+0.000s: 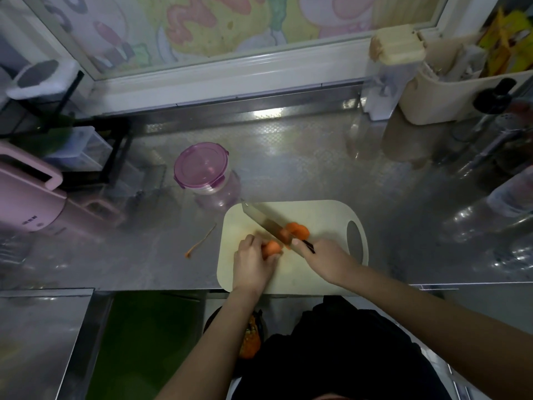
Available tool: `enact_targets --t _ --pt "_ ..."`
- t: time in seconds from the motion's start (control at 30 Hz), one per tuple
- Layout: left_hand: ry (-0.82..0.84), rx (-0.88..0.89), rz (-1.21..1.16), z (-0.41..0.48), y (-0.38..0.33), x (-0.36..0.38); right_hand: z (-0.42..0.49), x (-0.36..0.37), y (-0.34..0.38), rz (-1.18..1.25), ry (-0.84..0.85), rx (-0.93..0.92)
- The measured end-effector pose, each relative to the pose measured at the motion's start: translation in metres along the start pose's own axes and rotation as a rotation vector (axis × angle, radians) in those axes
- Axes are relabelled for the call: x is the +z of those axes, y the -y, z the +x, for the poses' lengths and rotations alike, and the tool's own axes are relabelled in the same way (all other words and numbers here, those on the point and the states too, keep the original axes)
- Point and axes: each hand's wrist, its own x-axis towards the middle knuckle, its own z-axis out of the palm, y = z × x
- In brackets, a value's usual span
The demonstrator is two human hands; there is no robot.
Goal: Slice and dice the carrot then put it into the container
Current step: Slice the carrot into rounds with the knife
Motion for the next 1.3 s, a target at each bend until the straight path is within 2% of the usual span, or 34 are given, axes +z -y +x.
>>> enact_targets --t 0.07,0.23,0.6,0.93,1.1,1.3 --pt "-0.018 0.007 0.005 -0.002 0.003 0.001 -0.006 0.001 0.002 0.003 -0.002 0.002" --pt "-0.052 -0.059 -0.185 -0.003 0.007 0.000 -0.013 -0.003 0.009 -0.017 -0.015 -0.011" --pt "-0.055 -0.066 -0.172 0.000 0.006 -0.002 -0.016 -0.014 0.017 -0.058 0.051 -0.007" --pt "-0.016 -0.073 -0.134 0.003 0.004 -0.003 -0.003 -0.005 0.019 -0.290 0.079 -0.059" --pt "-0.005 -0.060 -0.120 0.003 0.004 -0.003 0.010 0.004 0.027 -0.223 0.060 -0.036" --pt "-0.004 -0.041 -0.106 0.003 0.004 -0.002 0.028 0.006 0.042 -0.147 0.125 0.039"
